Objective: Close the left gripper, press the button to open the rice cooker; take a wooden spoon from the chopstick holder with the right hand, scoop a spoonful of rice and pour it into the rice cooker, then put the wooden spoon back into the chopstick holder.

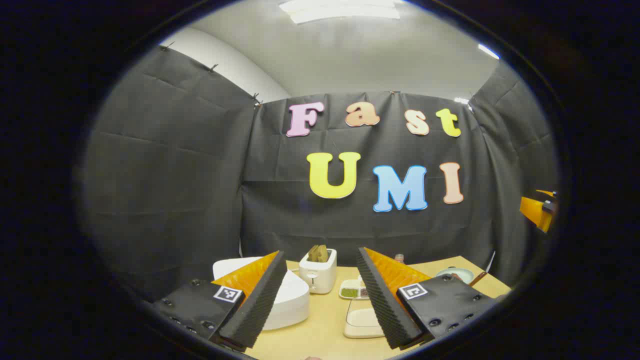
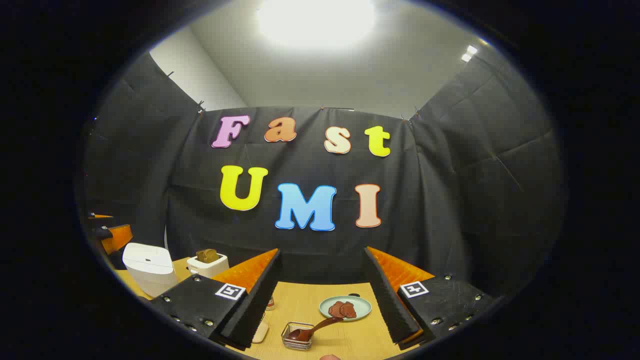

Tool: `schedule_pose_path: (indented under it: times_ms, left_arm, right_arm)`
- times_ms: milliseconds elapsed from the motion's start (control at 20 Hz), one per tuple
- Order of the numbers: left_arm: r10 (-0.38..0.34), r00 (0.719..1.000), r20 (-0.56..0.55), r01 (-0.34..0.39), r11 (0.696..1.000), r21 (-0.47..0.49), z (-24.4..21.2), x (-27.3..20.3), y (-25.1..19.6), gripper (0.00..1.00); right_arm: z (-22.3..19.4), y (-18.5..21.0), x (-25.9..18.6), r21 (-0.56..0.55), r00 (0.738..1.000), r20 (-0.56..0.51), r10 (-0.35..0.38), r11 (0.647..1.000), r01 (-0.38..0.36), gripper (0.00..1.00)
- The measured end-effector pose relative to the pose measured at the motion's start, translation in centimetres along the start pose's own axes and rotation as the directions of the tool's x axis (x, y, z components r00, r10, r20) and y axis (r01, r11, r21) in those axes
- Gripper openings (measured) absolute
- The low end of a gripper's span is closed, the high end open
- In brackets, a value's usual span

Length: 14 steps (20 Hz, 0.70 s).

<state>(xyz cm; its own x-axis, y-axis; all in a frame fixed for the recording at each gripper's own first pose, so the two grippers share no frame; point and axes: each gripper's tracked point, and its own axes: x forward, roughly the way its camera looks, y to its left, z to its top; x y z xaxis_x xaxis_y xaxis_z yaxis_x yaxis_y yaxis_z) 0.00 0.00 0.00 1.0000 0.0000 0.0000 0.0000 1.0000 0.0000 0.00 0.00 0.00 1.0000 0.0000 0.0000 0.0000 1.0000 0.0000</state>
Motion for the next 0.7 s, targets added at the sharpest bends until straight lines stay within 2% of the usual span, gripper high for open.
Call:
schedule_pose_path:
  times_ms: [700]
  left_arm:
    - [-0.027, 0.999, 0.037, 0.027, 1.000, 0.011, 0.9, -0.8, 0.1, 0.98]
  right_arm:
    - [-0.5, 0.2, -1.4, -0.008, 1.000, -0.002, -0.014, 1.000, 0.014, 0.97]
